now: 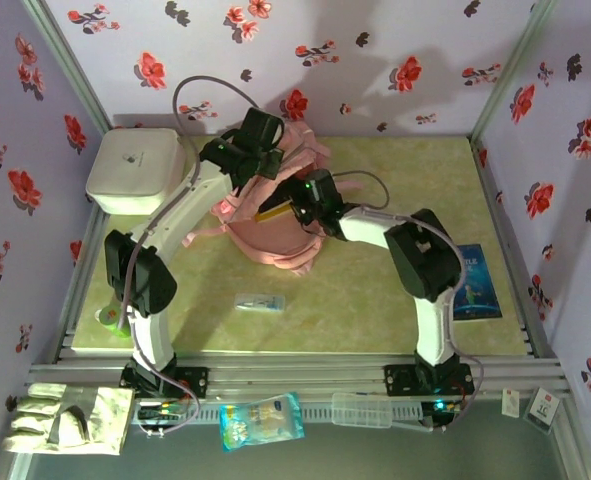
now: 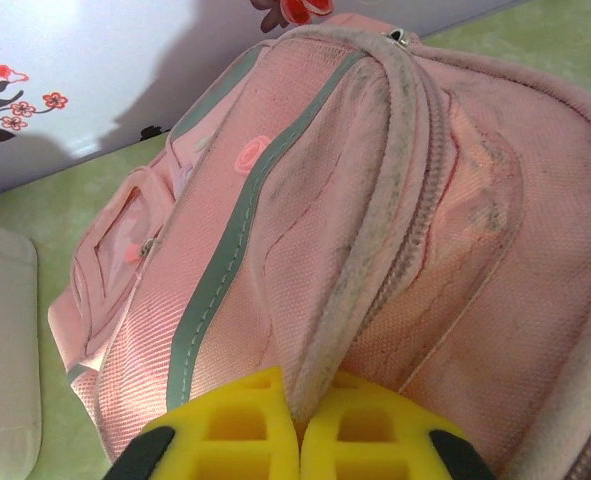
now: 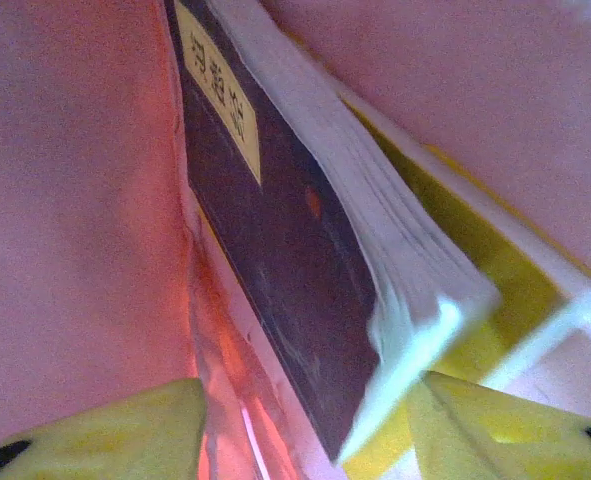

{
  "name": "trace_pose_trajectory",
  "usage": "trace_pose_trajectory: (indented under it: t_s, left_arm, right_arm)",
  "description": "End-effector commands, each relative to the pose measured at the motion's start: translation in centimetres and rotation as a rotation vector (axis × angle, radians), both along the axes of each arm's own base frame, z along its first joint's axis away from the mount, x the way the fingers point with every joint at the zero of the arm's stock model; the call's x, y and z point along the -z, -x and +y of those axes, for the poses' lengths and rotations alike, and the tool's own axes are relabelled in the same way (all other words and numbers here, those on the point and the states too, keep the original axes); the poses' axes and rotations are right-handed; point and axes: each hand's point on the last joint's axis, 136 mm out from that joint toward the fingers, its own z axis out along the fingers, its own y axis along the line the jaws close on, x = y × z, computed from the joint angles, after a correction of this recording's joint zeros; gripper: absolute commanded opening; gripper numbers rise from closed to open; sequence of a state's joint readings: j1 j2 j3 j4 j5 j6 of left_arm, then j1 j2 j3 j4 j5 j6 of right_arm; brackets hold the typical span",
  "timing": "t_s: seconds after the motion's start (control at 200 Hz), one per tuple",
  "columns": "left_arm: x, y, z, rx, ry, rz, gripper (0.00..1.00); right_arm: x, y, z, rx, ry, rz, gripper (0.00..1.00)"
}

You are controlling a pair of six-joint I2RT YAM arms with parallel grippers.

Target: Pack books, pencil case, and school supplies into a backpack

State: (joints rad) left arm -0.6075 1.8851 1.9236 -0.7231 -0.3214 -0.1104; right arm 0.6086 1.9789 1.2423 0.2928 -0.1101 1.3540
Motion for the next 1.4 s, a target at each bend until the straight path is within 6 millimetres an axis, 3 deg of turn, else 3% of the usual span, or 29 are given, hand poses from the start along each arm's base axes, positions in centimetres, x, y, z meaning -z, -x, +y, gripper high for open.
trace_pose_trajectory:
  t_s: [0.0, 0.155, 0.22, 0.315, 0.415, 0.525, 0.605, 0.76, 0.98, 1.13, 1.39]
  left_arm:
    - [-4.1, -1.4, -0.2, -0.029, 0.107, -0.102, 0.0]
    - [-1.9, -1.4, 0.5, -0.019, 0.065, -0.055, 0.0]
    - [-0.5, -0.9, 0.5, 0.019, 0.041, -0.021, 0.0]
    - [1.5, 0.9, 0.0, 0.129, 0.006, 0.046, 0.01]
    - [3.3, 2.7, 0.1, 0.181, -0.006, 0.102, 0.2]
    - [4.6, 4.0, 0.4, 0.183, 0.013, 0.145, 0.43]
    - [4.8, 4.9, 0.2, 0.197, 0.039, 0.161, 0.7]
    - [4.4, 5.3, 0.4, 0.173, 0.107, 0.127, 0.97]
    - [2.9, 5.2, 0.3, 0.172, 0.144, 0.075, 1.0]
    - [1.3, 4.9, -0.1, 0.192, 0.167, 0.025, 1.0]
    - [0.0, 4.8, -1.5, 0.221, 0.248, -0.009, 1.0]
  right_arm:
    - [-3.9, 1.5, -2.7, 0.038, 0.071, -0.071, 0.59]
    - [-2.8, 4.7, -7.7, 0.103, 0.246, -0.042, 0.62]
    - [-2.2, 6.1, -11.5, 0.174, 0.405, -0.004, 0.66]
    - [-3.3, 7.5, -17.7, 0.32, 0.631, -0.008, 0.76]
    - [-4.8, 8.1, -22.6, 0.406, 0.762, -0.013, 0.82]
    - [-5.8, 7.9, -25.9, 0.43, 0.824, -0.011, 0.88]
    - [-6.0, 8.0, -28.5, 0.45, 0.875, 0.023, 0.93]
    - [-5.1, 8.7, -32.7, 0.455, 0.92, 0.115, 0.99]
    - [-1.1, 11.2, -38.4, 0.449, 0.869, 0.282, 0.99]
    - [1.0, 13.1, -39.9, 0.428, 0.855, 0.366, 0.99]
    - [5.6, 15.5, -39.9, 0.455, 0.661, 0.468, 0.99]
